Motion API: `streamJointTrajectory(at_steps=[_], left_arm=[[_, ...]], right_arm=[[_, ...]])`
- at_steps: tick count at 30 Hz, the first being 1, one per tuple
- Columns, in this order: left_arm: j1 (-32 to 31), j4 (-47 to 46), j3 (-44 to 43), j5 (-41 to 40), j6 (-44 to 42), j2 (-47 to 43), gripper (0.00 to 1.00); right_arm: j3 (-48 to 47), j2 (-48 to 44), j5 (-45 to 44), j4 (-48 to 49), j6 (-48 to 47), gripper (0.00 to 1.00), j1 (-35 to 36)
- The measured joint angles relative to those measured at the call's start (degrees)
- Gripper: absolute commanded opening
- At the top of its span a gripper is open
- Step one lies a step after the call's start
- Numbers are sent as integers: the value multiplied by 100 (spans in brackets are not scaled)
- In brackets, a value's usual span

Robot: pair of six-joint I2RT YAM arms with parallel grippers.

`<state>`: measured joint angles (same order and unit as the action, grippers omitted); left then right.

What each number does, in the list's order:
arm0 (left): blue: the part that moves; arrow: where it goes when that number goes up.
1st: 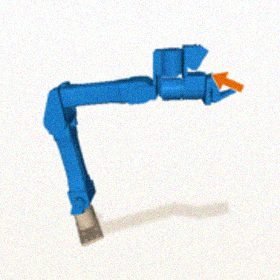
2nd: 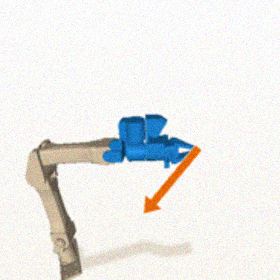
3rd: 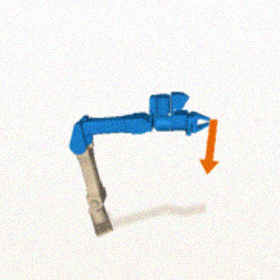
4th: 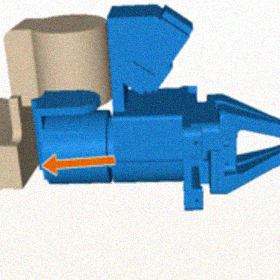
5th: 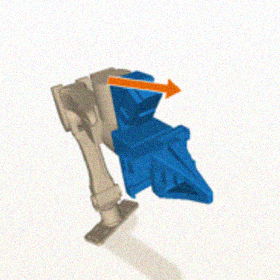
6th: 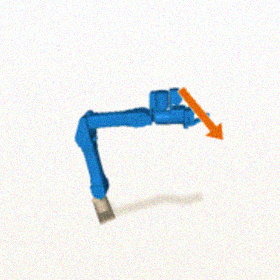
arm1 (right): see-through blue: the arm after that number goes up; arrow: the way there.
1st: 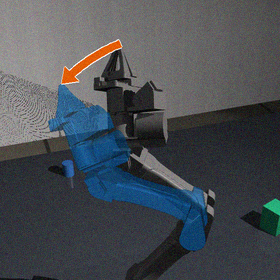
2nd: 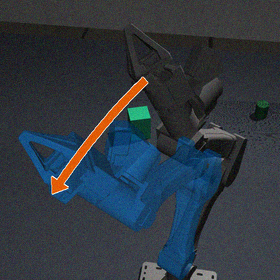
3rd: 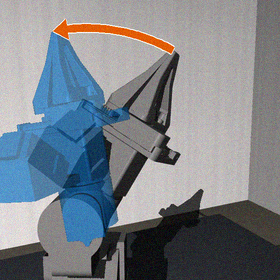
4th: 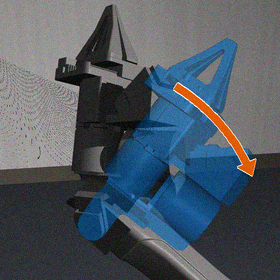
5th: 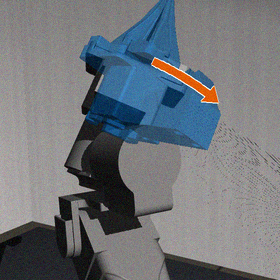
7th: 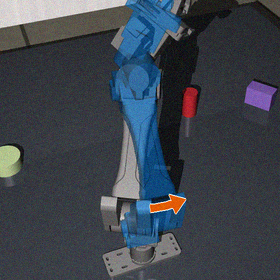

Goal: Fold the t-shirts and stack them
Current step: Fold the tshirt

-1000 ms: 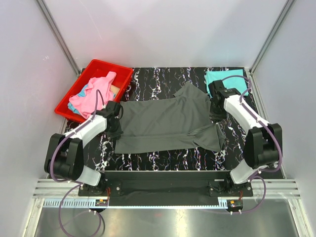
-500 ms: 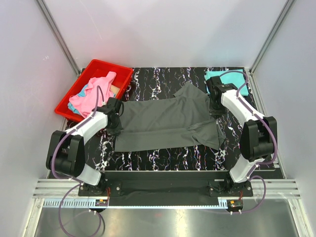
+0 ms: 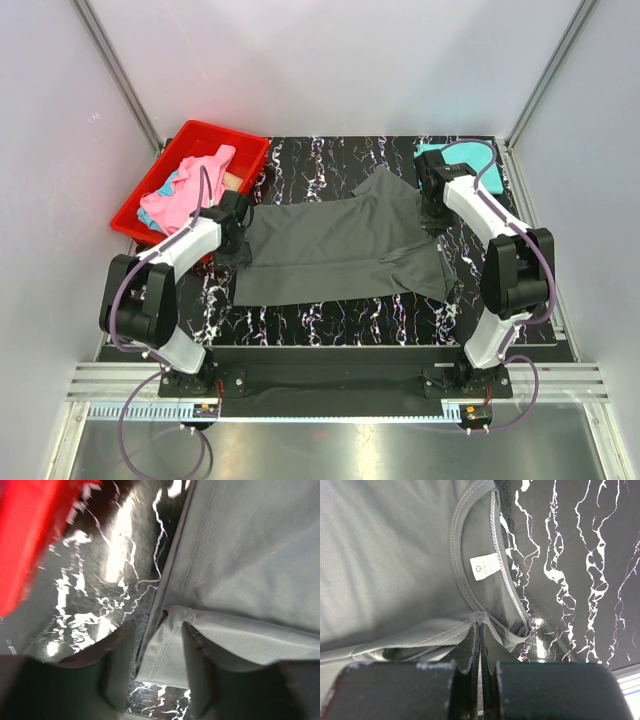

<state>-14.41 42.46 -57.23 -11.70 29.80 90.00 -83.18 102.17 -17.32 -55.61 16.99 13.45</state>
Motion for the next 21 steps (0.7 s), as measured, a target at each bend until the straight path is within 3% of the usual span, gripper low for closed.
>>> streamJointTrajectory(at_steps=[4, 10, 15, 21], left_arm=[[-264, 44, -116, -168, 35, -348, 55], [-949, -588, 282, 321, 374, -1010, 55], [-1021, -1005, 973, 636, 603, -540, 55], [-1012, -1292, 1058, 691, 678, -280, 56]], right_arm=[[-7, 7, 2, 0, -31, 0, 72], [-39, 74, -138, -42, -140, 0, 205], [-385, 348, -466, -52, -551, 0, 433], [-938, 787, -671, 251, -1384, 0, 920]])
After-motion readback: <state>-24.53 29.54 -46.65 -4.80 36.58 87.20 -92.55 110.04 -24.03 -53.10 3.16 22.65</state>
